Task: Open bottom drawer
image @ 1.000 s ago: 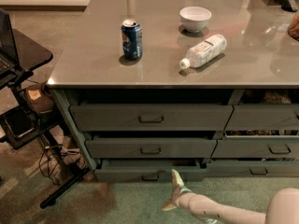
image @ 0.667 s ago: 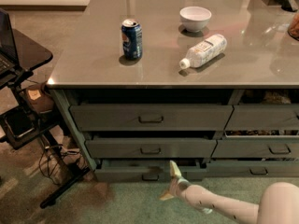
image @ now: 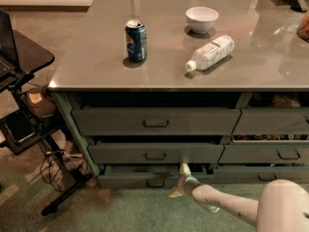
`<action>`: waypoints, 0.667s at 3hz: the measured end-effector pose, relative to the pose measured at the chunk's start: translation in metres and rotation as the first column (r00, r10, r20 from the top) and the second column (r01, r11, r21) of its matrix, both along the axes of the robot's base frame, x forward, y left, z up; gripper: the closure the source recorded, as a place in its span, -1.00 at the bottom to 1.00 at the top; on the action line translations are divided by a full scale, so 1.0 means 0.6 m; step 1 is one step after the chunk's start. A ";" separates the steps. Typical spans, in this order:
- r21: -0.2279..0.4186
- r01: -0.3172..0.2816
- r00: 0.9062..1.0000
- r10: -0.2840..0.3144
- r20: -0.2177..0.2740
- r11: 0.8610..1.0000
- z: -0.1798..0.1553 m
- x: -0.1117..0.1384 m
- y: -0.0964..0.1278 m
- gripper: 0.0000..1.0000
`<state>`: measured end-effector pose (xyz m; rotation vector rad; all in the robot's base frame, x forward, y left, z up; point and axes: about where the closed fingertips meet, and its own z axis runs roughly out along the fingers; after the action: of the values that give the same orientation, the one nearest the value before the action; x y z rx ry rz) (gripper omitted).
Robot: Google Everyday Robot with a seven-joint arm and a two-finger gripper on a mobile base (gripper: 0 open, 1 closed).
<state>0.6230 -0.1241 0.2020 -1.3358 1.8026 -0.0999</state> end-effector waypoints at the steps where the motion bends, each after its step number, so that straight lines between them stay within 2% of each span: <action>1: -0.031 -0.014 0.999 0.013 -0.048 0.999 -0.034 0.016 0.018 -1.00; 2: -0.035 -0.005 0.990 0.000 -0.141 0.999 -0.096 0.032 0.036 -1.00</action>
Offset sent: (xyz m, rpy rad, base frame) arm 0.0778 0.0177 -0.1307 -0.0355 0.2958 -0.0675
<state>0.6420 -0.1026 0.1443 -1.4002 1.9254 -0.0367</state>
